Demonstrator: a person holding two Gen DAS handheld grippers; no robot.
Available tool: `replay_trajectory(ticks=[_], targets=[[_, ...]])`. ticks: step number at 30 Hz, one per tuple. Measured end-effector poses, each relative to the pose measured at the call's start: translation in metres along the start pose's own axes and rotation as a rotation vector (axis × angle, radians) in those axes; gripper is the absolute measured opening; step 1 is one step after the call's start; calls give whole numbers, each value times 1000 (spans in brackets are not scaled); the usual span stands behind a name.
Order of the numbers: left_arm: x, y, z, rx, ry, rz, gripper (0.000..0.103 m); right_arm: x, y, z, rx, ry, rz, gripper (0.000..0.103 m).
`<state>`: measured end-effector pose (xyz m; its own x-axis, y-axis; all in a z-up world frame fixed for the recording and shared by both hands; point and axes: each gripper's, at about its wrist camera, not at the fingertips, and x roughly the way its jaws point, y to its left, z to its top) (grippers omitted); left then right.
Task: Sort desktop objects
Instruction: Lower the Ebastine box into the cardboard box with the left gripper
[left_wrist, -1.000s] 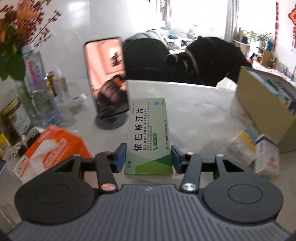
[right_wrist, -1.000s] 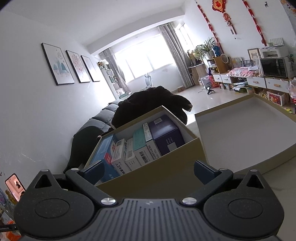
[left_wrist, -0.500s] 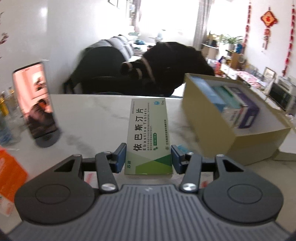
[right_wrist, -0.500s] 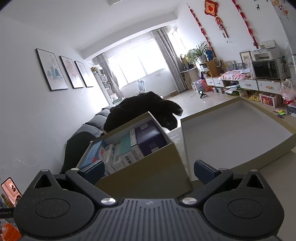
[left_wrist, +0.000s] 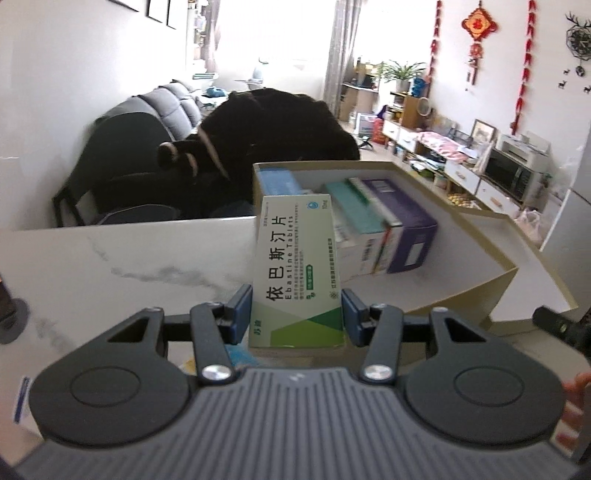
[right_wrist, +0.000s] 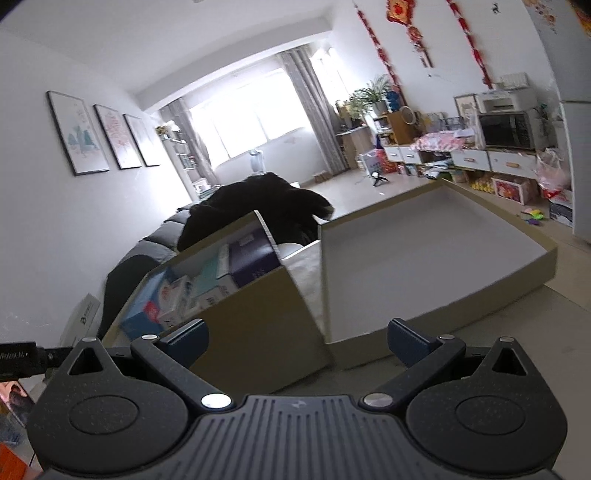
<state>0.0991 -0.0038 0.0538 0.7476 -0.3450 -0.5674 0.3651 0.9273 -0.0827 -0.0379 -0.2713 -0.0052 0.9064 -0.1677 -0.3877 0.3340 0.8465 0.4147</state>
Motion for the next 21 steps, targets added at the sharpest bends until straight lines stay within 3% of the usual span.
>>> replay_trajectory(ticks=[14, 21], targets=[[43, -36, 25, 0, 58, -75, 48, 12, -15, 0, 52, 19, -17, 103], [86, -49, 45, -59, 114, -40, 48, 15, -12, -3, 47, 30, -12, 103]])
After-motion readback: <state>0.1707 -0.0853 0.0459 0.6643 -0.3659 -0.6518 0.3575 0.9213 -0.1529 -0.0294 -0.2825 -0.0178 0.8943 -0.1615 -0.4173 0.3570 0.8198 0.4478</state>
